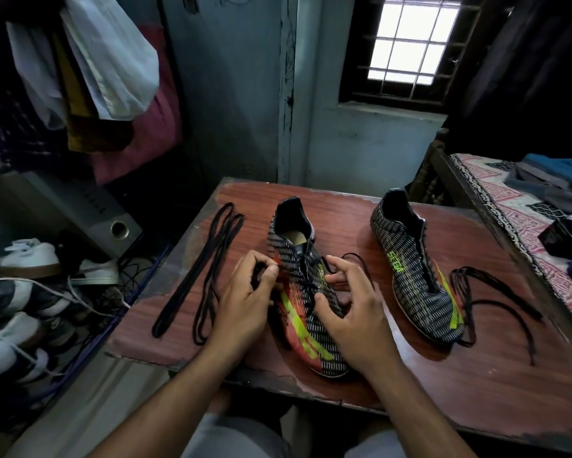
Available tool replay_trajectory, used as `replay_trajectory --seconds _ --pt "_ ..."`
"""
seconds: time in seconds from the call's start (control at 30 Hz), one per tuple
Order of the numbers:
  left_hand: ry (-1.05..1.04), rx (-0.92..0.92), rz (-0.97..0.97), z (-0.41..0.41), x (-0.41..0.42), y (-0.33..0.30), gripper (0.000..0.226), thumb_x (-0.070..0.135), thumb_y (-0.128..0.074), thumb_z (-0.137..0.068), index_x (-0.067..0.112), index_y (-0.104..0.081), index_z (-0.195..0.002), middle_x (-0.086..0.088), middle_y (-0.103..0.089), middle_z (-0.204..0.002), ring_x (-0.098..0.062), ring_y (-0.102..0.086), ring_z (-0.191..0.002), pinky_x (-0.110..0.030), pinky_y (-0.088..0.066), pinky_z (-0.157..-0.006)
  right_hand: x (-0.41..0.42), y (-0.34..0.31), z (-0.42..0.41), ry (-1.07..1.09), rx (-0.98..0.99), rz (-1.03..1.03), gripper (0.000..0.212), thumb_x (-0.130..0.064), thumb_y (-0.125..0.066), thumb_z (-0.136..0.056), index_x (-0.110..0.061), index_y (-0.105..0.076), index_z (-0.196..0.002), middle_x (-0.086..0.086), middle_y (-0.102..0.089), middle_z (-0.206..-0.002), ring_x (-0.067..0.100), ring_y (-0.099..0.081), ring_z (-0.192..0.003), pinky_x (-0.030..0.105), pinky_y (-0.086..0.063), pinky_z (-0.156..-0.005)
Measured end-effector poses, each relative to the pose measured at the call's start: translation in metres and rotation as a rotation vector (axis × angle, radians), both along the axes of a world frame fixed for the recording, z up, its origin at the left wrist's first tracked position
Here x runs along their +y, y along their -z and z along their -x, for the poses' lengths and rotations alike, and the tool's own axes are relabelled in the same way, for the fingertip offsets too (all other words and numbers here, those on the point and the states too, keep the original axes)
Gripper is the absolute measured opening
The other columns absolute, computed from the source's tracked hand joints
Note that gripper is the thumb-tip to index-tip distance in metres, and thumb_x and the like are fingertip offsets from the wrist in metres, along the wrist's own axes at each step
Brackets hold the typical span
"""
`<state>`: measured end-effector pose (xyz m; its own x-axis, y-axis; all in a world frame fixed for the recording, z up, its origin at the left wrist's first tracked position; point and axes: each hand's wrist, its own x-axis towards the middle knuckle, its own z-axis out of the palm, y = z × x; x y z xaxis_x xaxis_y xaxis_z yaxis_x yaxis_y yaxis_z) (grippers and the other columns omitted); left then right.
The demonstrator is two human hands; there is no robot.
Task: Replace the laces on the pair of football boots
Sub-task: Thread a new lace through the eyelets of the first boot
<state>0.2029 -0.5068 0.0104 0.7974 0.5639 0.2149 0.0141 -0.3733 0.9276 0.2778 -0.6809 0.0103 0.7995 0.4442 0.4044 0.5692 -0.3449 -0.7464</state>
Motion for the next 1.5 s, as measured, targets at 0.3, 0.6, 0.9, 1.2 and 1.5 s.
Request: replay_trajectory --seconds 0.3,0.6,0.9,1.2,1.5 --pt "-0.108 0.109 -0.034 -0.058 -0.008 -0.022 0.01 0.034 -0.051 -0.104 0.031 -0.054 -0.095 0.007 -0.068 -0.093 -0.018 -0.066 -0.086 -0.048 -0.056 -0.085 0.023 -0.008 -0.072 0.002 -0.02 0.086 0.027 -0.025 -0.061 -0.101 -0.02 -0.06 -0.127 -0.006 -0.051 -0.101 0.012 -0.055 -0.093 0.044 -0.051 -0.092" --pt "-0.284 0.112 0.048 -0.13 0.002 -0.029 0.032 0.032 -0.049 -0.097 0.009 -0.065 -0.083 0.0 -0.068 -0.077 -0.025 -0.062 -0.08 -0.039 -0.042 -0.067 0.056 -0.002 -0.123 0.1 -0.218 -0.013 0.008 -0.027 -0.055 -0.097 -0.02 -0.058 -0.096 -0.004 -0.049 -0.101 0.017 -0.048 -0.099 0.044 -0.047 -0.092" --pt "-0.107 0.041 0.194 -0.135 0.024 -0.017 0.046 0.057 -0.049 -0.074 0.016 -0.067 -0.082 0.001 -0.076 -0.082 -0.03 -0.071 -0.083 -0.054 -0.056 -0.08 0.053 -0.005 -0.134 0.087 -0.176 -0.17 0.004 -0.009 -0.066 -0.096 -0.013 -0.063 -0.095 -0.004 -0.05 -0.104 0.004 -0.057 -0.094 0.013 -0.052 -0.071" --pt "-0.133 0.166 -0.523 -0.114 0.048 -0.02 0.01 0.044 -0.071 -0.09 0.035 -0.074 -0.085 0.016 -0.065 -0.085 -0.016 -0.06 -0.089 -0.04 -0.05 -0.085 0.056 -0.005 -0.134 0.08 -0.177 -0.13 0.016 -0.033 -0.062 -0.084 -0.023 -0.069 -0.095 -0.012 -0.062 -0.102 0.013 -0.057 -0.104 0.047 -0.05 -0.096" --pt "0.105 0.645 -0.643 -0.069 0.051 -0.086 0.023 0.04 -0.068 -0.097 0.023 -0.077 -0.084 0.008 -0.073 -0.08 -0.01 -0.067 -0.08 -0.024 -0.049 -0.07 0.058 -0.003 -0.133 0.025 -0.143 -0.014 0.032 -0.039 -0.073 -0.084 -0.023 -0.063 -0.109 -0.004 -0.057 -0.114 0.021 -0.057 -0.111 0.043 -0.044 -0.095"
